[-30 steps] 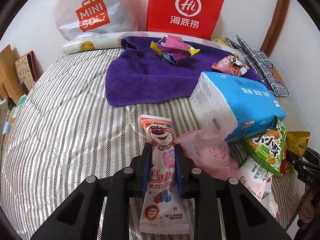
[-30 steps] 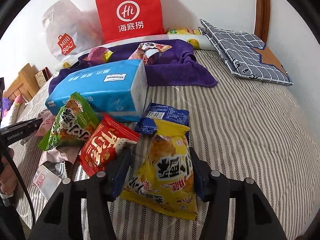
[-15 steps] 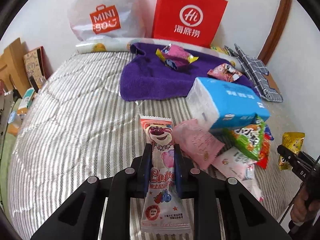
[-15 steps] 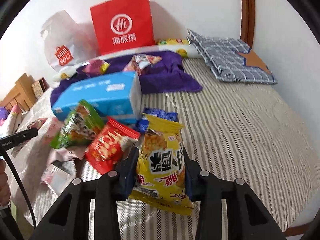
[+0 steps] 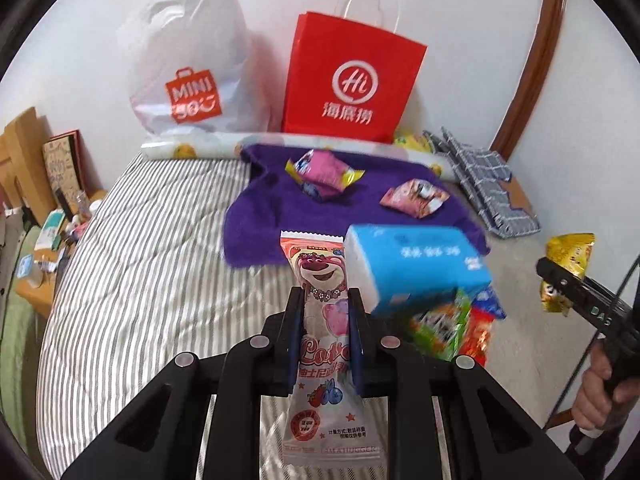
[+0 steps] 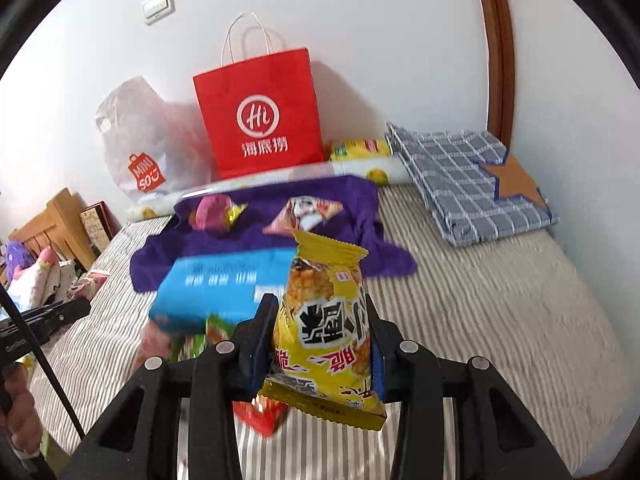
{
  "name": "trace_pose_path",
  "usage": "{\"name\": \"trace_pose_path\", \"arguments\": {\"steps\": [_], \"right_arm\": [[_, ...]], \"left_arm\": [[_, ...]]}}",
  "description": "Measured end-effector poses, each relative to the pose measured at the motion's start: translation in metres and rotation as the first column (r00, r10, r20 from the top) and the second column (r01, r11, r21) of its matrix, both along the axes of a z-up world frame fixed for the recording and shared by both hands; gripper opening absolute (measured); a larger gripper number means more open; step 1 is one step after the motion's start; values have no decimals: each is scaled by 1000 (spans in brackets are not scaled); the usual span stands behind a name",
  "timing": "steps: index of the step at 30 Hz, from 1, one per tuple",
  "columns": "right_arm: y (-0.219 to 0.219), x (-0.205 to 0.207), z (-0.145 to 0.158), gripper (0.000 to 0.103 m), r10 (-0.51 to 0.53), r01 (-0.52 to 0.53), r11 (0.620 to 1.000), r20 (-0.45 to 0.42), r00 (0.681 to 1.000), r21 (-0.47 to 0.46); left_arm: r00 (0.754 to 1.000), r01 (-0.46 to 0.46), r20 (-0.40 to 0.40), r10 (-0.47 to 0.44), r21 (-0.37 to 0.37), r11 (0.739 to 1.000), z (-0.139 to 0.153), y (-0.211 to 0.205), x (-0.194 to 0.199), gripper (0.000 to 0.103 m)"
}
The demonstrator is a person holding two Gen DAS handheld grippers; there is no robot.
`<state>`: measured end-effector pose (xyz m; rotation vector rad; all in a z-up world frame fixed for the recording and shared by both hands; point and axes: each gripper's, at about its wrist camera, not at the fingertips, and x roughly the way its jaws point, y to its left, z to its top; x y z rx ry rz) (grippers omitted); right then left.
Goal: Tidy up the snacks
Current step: 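Carry the chip bag and Lotso candy over the purple towel with both tools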
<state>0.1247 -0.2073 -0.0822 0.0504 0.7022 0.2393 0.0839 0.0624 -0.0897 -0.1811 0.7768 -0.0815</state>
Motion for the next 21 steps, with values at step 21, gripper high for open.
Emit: {"name": "trace_pose_path", "arguments": {"steps": [21], "right_arm": [[33, 120, 34, 38, 57, -58, 998, 40, 998, 5]], "left_arm": [[997, 9, 75, -10, 14, 1000, 29, 4, 122, 20]]}}
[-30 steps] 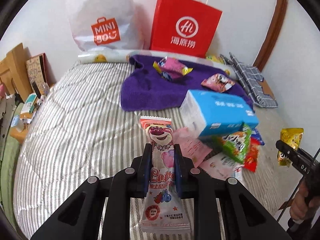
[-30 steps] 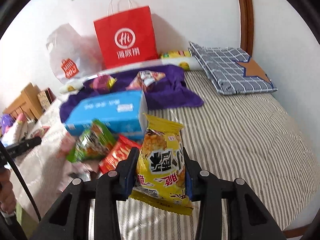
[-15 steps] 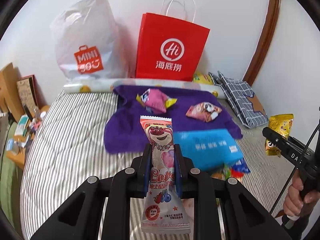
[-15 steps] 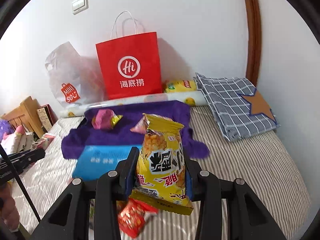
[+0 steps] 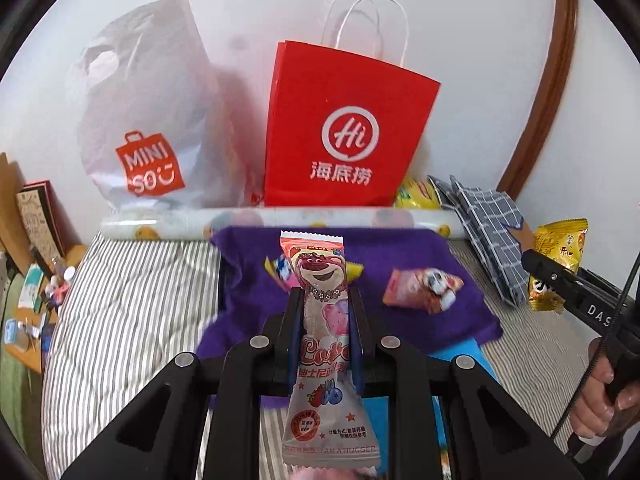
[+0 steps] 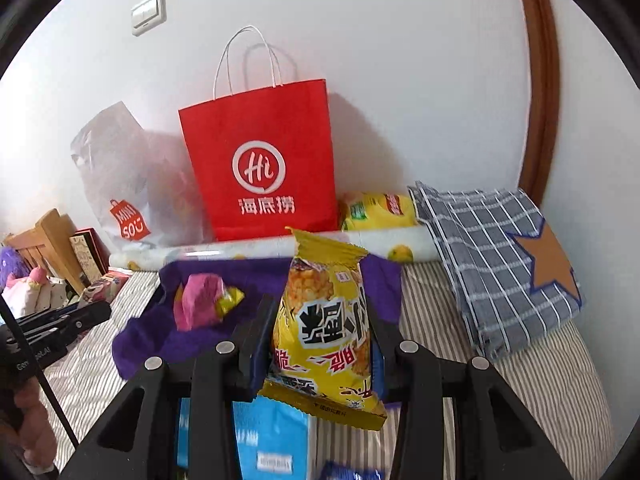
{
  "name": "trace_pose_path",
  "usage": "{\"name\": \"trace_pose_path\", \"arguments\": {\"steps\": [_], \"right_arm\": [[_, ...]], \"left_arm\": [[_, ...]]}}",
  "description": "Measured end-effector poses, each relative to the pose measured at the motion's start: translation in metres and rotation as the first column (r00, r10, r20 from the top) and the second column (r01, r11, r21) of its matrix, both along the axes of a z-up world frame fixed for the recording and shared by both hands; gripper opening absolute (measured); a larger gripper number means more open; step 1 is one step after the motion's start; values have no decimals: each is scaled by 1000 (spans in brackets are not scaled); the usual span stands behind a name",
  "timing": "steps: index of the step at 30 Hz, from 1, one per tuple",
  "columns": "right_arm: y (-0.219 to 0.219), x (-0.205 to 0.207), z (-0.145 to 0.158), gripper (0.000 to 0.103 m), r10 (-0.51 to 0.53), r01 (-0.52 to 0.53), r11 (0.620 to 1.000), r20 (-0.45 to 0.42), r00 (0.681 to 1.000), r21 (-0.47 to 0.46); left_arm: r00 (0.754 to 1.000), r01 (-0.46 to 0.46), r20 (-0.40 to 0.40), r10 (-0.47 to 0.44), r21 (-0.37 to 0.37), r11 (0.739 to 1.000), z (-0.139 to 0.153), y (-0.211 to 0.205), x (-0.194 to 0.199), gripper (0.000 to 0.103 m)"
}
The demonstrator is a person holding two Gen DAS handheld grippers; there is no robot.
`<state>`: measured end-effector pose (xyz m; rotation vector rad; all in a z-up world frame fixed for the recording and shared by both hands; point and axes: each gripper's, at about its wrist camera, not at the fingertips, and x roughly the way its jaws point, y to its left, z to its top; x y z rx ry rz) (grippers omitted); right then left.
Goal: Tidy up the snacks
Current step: 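Carry the chip bag and Lotso candy over the purple towel with both tools, then lower both held snacks onto the purple towel and open both tools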
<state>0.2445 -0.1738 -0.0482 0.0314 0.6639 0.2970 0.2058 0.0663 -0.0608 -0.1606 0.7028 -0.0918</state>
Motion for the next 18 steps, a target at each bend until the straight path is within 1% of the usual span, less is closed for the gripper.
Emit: {"name": "trace_pose_path", "arguments": {"steps": [2, 5, 8, 10, 13, 16, 18], "right_arm": [[2, 10, 0, 38, 37, -37, 999, -2, 999, 30], [3, 21, -10, 38, 43, -42, 998, -7, 999, 50], [2, 31, -30, 38, 35, -32, 997, -33, 999, 68], [-1, 38, -49, 38, 27, -20, 997, -79, 997, 81], [-3, 42, -61, 38, 2, 2, 999, -92, 996, 42], [-3, 41, -65, 38, -16, 18, 1000, -82, 996, 22], [-3, 39, -65, 38, -17, 18, 1000, -60, 998, 18]], "left_arm": [[1000, 4, 11, -4, -6, 1000, -2, 4, 11, 20], [1000, 5, 13, -5, -10, 1000, -9, 9, 20, 20], [1000, -3, 3, 3, -4, 1000, -24, 15, 23, 21], [1000, -18, -1, 18, -3, 1000, -32, 19, 24, 21], [998, -57, -8, 57, 23, 998, -42, 23, 27, 21], [997, -75, -21, 75, 9, 997, -47, 27, 26, 21], [997, -78, -25, 78, -5, 997, -50, 28, 23, 21]]}}
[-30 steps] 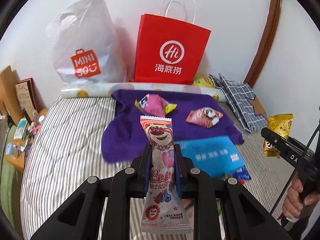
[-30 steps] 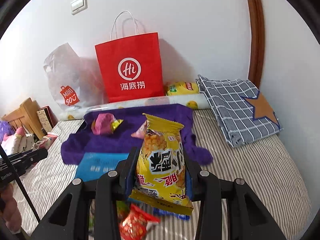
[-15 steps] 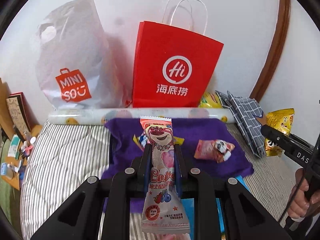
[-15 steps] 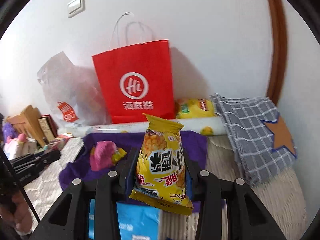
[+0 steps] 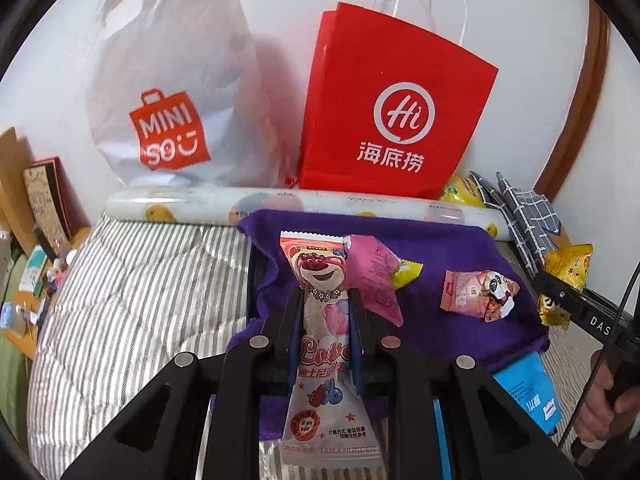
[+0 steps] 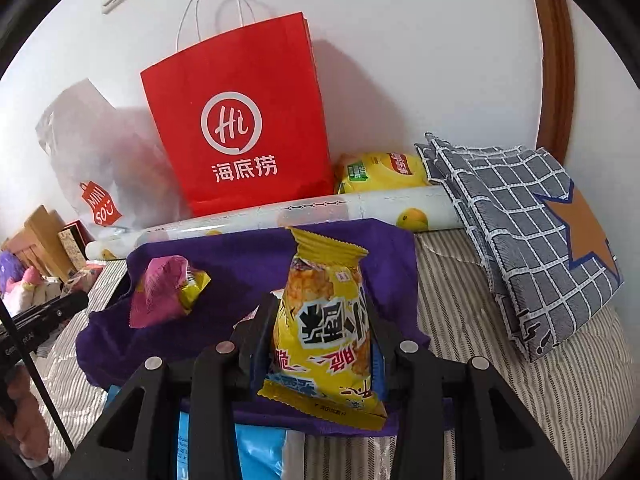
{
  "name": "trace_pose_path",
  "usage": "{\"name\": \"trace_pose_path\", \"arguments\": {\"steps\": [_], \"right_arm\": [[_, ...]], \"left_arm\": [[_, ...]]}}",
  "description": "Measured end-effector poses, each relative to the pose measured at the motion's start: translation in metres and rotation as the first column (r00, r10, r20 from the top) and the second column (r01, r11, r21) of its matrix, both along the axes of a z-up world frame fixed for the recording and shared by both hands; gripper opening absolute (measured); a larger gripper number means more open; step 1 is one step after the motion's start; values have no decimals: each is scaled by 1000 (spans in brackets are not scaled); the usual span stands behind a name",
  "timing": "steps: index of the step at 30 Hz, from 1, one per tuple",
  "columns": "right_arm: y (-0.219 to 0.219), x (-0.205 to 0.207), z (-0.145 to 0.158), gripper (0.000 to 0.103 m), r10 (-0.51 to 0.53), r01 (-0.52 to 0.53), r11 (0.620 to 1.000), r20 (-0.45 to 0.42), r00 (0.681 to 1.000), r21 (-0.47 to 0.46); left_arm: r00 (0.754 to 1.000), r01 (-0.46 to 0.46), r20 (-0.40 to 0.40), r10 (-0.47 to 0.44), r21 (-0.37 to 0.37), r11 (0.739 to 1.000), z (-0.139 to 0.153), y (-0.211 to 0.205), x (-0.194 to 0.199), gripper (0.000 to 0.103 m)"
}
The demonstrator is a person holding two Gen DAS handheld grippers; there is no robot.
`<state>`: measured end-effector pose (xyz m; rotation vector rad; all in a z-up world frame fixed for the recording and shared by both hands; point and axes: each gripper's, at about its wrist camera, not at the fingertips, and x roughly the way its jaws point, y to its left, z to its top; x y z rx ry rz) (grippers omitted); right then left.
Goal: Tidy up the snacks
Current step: 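Lower both held snacks onto the purple towel and open both tools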
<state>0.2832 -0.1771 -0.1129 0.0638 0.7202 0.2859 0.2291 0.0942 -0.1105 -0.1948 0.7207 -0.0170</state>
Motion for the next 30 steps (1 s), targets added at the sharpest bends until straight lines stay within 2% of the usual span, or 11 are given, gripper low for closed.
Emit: {"name": "trace_pose_path", "arguments": {"steps": [6, 9, 14, 30], "right_arm": [[-1, -3, 1, 38, 14, -15, 999, 7, 1000, 43], [4, -3, -1, 38, 13, -13, 1000, 13, 1000, 9], [4, 0, -7, 38, 9, -9, 1000, -6, 1000, 3], [5, 2, -14, 38, -1, 1, 1000, -14, 1000, -18]], "left_arm": [[1000, -12, -8, 12, 3, 1000, -5, -2, 1, 21], [1000, -10, -19, 11, 20, 1000, -10, -4, 3, 21], [999, 1, -51, -1, -1, 1000, -18, -6, 7, 21], [998, 21, -54, -21, 11, 1000, -19, -11, 5, 21]]}}
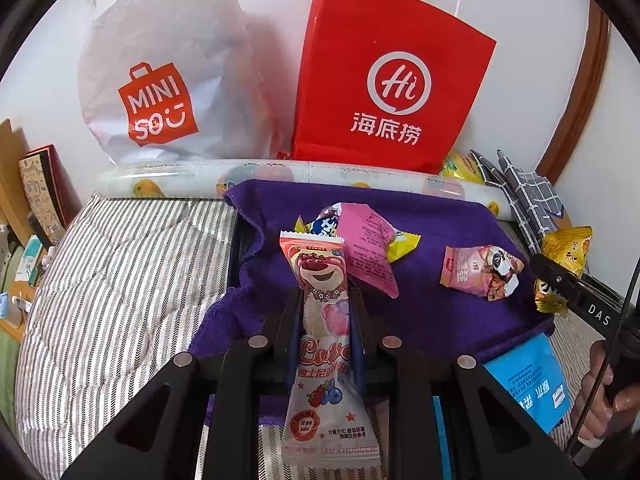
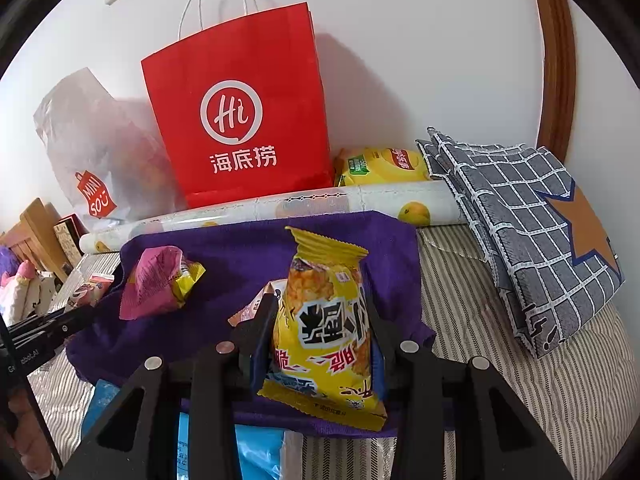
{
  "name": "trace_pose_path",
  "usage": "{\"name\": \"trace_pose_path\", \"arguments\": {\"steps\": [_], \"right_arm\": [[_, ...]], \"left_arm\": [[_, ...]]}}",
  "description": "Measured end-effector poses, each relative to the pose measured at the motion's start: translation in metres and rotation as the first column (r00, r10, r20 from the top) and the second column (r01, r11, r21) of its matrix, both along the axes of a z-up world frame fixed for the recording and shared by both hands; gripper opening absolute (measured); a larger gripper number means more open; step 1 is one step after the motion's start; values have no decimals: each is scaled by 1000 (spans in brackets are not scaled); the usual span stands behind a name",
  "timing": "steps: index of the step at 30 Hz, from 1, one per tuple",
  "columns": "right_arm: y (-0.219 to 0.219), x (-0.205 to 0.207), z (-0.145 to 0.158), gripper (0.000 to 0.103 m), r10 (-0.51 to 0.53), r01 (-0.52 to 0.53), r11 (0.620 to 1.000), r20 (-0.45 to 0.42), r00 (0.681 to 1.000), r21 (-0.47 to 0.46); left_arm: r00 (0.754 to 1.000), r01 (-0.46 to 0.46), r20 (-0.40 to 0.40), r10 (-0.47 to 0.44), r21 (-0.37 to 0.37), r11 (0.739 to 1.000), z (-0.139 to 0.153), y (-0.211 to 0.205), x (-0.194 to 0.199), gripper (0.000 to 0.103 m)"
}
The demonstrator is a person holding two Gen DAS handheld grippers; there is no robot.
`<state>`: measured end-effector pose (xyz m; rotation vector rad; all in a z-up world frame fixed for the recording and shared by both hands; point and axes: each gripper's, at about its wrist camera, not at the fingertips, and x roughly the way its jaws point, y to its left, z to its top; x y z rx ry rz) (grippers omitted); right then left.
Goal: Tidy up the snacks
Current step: 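Lower both held snacks onto the purple towel and open both tools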
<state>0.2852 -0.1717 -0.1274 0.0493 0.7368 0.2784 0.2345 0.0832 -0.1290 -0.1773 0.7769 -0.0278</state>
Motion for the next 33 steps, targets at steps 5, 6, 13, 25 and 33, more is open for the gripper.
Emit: {"name": "trace_pose_path", "arguments": {"steps": [5, 6, 13, 25, 33], "right_arm": [[4, 0, -2, 38, 9, -9, 1000, -9, 1000, -8], [5, 0, -2, 38, 11, -11, 1000, -8, 1000, -11], [6, 1, -3, 39, 12, -12, 1000, -9, 1000, -17], [7, 0, -3, 39, 10, -10, 999, -2, 1000, -31], [9, -3, 1, 39, 13, -12, 999, 23, 1000, -39]], "left_arm": [[1000, 4, -3, -4, -1, 1000, 0, -1, 0, 21], [1000, 5, -3, -5, -2, 1000, 0, -1, 0, 22], [1000, 19, -5, -19, 0, 1000, -1, -4, 0, 22], [999, 35, -35, -36, -31, 999, -5, -3, 2, 22], [998, 41, -42, -42, -30, 999, -5, -4, 3, 23]]}}
